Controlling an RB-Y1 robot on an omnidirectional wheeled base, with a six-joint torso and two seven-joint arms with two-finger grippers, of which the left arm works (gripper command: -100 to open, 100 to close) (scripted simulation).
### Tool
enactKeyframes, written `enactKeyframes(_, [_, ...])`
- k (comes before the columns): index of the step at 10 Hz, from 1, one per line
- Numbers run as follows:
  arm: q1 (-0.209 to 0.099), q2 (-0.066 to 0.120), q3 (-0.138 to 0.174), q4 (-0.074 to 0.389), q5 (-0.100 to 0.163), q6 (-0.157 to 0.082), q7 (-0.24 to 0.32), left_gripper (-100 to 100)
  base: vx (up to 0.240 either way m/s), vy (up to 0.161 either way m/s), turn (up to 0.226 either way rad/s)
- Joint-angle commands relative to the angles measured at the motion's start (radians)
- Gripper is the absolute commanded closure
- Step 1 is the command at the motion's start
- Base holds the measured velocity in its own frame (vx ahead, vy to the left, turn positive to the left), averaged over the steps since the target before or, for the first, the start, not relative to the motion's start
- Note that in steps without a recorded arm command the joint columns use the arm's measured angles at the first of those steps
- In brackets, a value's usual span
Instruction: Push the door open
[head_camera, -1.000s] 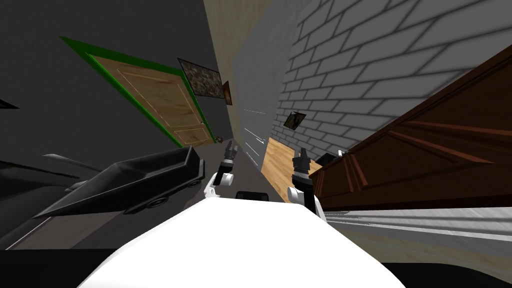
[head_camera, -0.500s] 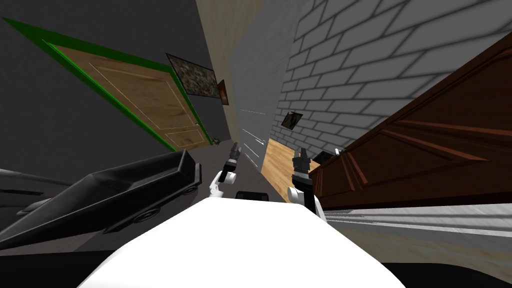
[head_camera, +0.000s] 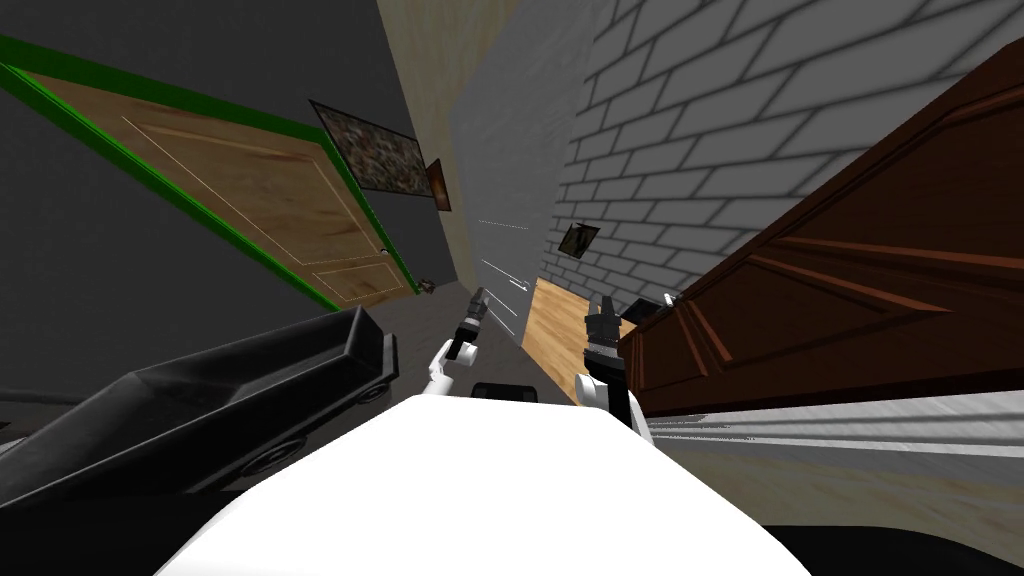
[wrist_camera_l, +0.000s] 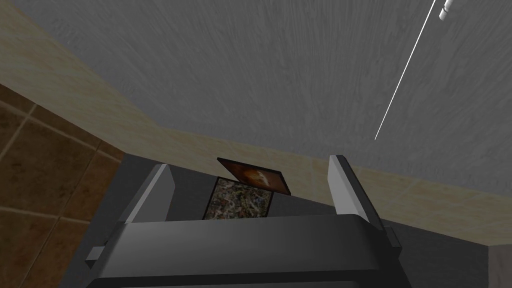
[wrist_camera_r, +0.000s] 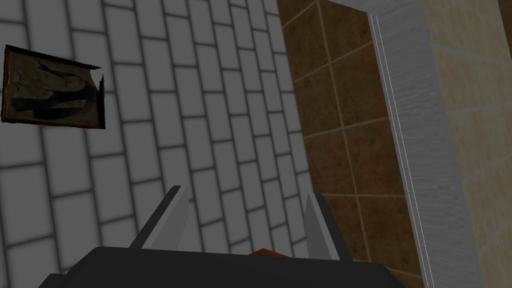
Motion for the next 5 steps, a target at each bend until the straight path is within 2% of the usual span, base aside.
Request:
enactKeyframes(1, [-0.017,-0.001,-0.004,0.035,-0.003,0.000,0.002,-100,0.059,0.089,-0.039])
enactKeyframes(3, [-0.055,-0.003,-0.021,0.103,-0.011,0.002,0.008,-100,0.052,0.059,-0.107])
enactKeyframes(4, [-0.075,-0.003,-0.030,0.131,-0.016,0.002,0.011,-100,0.056,0.107,-0.127])
enactKeyframes(5, [-0.075,-0.003,-0.030,0.138,-0.016,0.002,0.011,-100,0.052,0.079,-0.033])
